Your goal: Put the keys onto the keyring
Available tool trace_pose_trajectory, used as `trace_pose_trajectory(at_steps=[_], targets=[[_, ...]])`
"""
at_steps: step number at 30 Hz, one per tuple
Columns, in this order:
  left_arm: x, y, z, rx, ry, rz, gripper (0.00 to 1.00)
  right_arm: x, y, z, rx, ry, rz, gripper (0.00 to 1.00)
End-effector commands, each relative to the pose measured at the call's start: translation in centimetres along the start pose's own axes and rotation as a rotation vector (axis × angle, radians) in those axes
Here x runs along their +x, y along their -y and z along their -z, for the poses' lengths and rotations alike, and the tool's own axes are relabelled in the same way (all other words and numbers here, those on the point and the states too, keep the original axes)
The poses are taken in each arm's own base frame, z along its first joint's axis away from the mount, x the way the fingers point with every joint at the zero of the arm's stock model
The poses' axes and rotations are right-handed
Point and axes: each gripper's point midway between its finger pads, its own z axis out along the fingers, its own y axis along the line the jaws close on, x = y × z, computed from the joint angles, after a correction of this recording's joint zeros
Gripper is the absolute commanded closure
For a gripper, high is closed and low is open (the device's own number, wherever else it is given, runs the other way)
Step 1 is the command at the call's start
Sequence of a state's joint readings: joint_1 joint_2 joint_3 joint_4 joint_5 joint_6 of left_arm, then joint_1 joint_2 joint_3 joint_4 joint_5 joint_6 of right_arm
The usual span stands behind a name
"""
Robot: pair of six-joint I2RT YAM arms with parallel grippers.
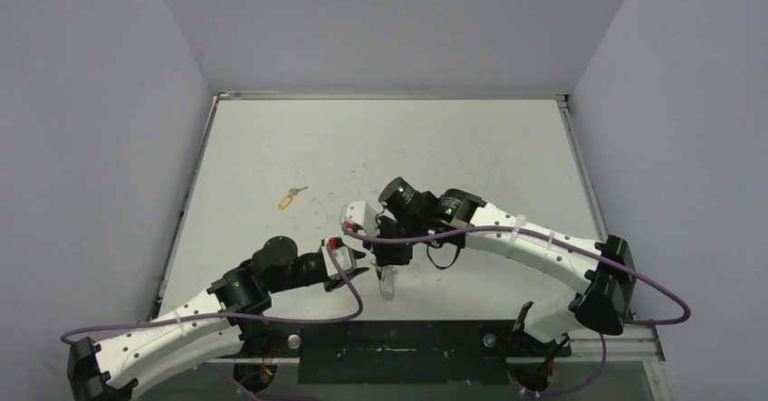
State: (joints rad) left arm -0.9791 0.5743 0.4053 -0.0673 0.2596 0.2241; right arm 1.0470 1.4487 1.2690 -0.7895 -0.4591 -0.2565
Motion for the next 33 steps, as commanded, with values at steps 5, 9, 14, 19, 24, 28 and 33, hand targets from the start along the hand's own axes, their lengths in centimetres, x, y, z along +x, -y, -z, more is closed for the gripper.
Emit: trace_pose_trajectory(at_steps=[5,9,14,19,24,28,33], targets=[[-3.3,-0.5,-0.9,0.007,0.095,-0.041,0.77,-2.5,-0.2,0.7,0.017,0.059,0.029,1.0],[-3.6,-0.2,-1.1,0.027,0.112,-0.049,0.79,-2.6,-0.3,0.5,0.014,0.061,0.033,1.0],[-3.4,0.2,-1.4,0.052,0.114,-0.046,0.85,-2.6,-0.3,0.4,0.017,0.06,0.034,1.0],[-2.9,0.4,-1.8,0.065,0.101,-0.047,1.0,-2.6,-0.2,0.4,0.021,0.059,0.034,1.0],[-2.3,0.5,-1.9,0.069,0.082,-0.044,1.0,-2.8,0.1,0.6,0.039,0.066,0.042,1.0],[-2.3,0.2,-1.8,0.048,0.087,-0.031,1.0,-2.9,0.5,0.7,0.064,0.074,0.041,1.0],[-2.8,-0.2,-1.4,0.001,0.148,0.009,1.0,-3.4,1.6,1.9,0.128,0.158,0.037,0.68]])
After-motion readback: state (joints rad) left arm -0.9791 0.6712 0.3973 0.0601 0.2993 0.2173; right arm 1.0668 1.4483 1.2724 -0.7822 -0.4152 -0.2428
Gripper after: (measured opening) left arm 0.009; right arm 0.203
